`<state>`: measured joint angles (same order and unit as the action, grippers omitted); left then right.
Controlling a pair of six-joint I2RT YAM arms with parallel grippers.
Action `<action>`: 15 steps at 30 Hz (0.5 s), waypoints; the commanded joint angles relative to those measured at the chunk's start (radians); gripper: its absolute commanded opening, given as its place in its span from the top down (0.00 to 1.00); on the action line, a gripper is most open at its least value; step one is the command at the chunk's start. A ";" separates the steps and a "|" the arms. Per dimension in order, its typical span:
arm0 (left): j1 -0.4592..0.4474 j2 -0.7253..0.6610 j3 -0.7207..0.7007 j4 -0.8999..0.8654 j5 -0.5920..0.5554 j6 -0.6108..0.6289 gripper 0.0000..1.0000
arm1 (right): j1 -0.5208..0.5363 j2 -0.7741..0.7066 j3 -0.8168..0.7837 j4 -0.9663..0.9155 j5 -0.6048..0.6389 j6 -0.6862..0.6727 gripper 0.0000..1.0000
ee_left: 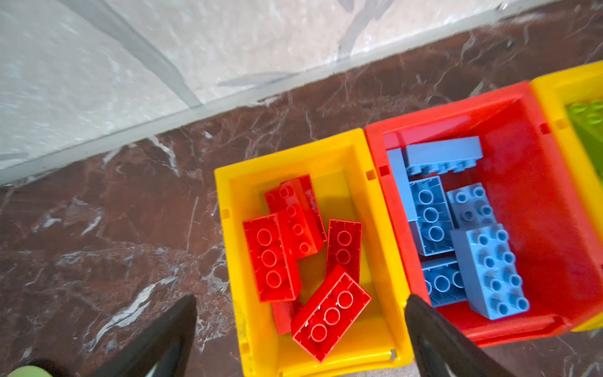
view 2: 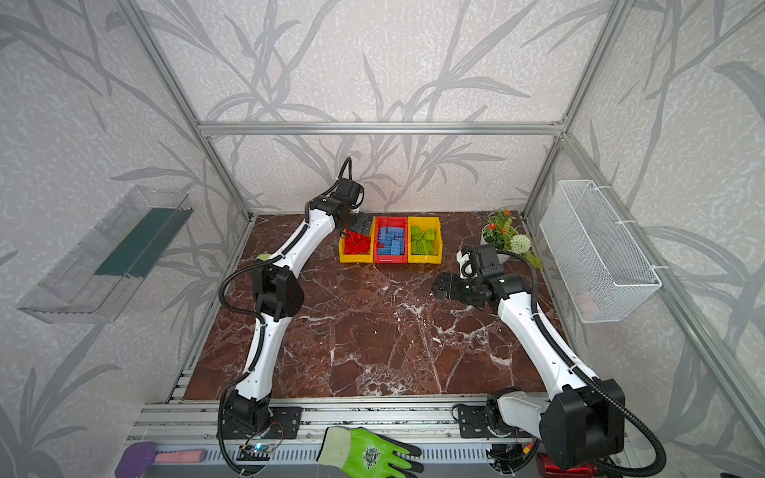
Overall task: Sort the legos into containers by color
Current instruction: Place the lego in the container.
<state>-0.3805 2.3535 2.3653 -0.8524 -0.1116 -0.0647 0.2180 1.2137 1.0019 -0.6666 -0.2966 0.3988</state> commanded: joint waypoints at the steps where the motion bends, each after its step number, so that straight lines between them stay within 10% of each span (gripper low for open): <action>1: 0.000 -0.261 -0.230 0.164 -0.071 -0.074 0.01 | -0.012 -0.008 -0.030 0.056 0.006 -0.009 0.02; 15: 0.002 -1.069 -1.476 0.680 -0.514 -0.177 0.01 | -0.013 -0.265 -0.366 0.478 0.214 -0.170 0.01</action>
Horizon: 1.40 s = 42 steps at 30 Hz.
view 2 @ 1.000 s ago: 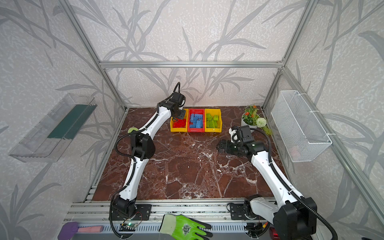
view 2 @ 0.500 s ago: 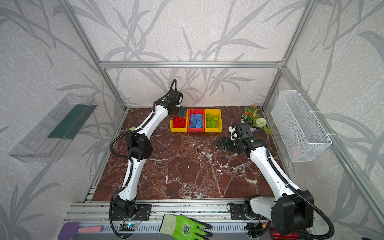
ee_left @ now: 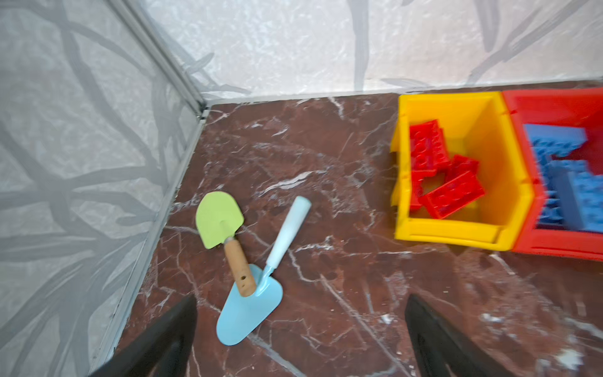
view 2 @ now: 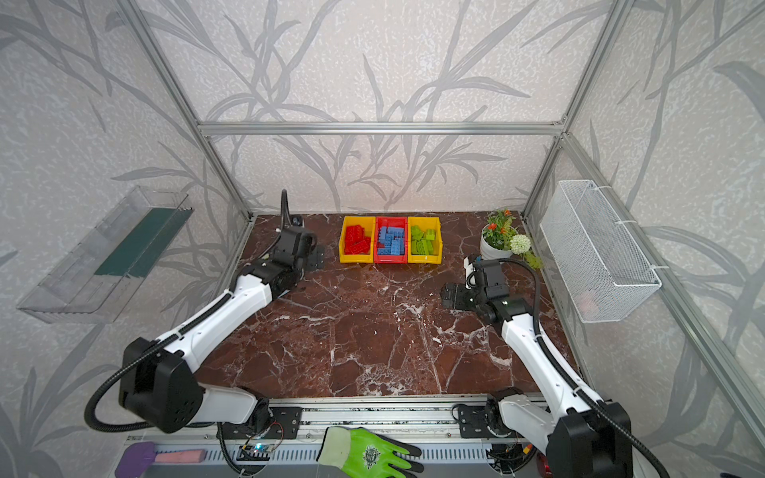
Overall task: Sort the legos into containers by color
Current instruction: Place the lego in the container, then reset both arms
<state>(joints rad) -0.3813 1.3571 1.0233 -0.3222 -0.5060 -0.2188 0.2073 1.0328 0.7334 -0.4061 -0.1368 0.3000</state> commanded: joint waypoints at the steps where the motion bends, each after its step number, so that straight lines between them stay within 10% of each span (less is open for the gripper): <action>1: 0.002 -0.100 -0.180 0.185 -0.137 -0.014 0.01 | -0.002 -0.116 -0.145 0.299 0.053 -0.091 0.01; 8: 0.021 -0.167 -0.558 0.746 -0.151 0.207 0.01 | -0.003 -0.155 -0.359 0.600 0.240 -0.166 0.01; 23: 0.368 0.081 -0.629 1.070 0.084 0.075 0.01 | -0.036 0.250 -0.432 1.208 0.304 -0.355 0.01; 31: 0.376 0.195 -0.652 1.252 0.216 0.142 0.01 | -0.078 0.578 -0.395 1.506 0.250 -0.391 0.01; 35: 0.383 0.177 -0.631 1.180 0.238 0.133 0.01 | -0.106 0.502 -0.316 1.216 0.214 -0.352 0.01; 42: 0.393 0.160 -0.620 1.131 0.269 0.129 0.01 | -0.107 0.532 -0.351 1.332 0.206 -0.357 0.01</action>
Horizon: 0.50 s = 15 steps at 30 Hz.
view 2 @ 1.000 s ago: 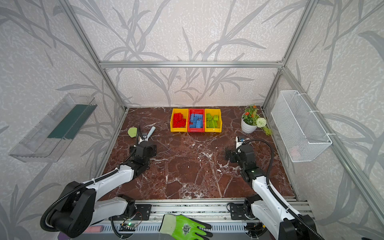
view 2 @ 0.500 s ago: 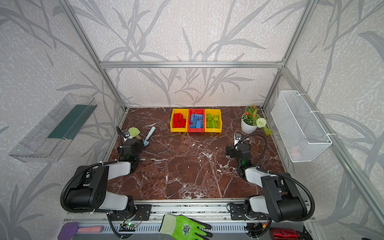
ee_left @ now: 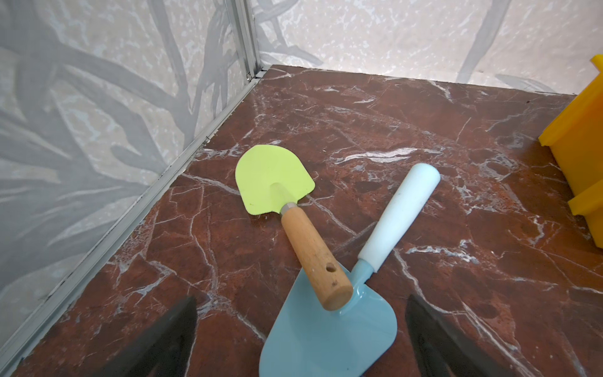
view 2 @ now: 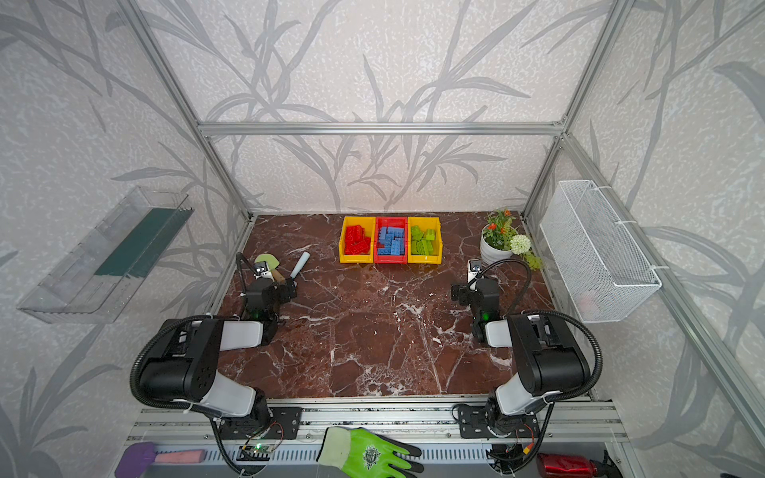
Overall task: Sort the legos into containers by color
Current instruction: Reset both arms
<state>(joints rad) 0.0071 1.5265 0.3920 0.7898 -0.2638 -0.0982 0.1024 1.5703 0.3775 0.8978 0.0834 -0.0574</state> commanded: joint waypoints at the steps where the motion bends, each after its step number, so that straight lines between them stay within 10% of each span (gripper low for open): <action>1: 0.005 -0.016 0.018 -0.005 0.028 0.005 0.01 | -0.003 0.015 -0.010 0.087 -0.018 -0.007 0.01; 15: 0.004 -0.013 0.015 0.005 0.028 0.006 0.01 | -0.002 0.014 -0.002 0.076 -0.062 -0.024 0.01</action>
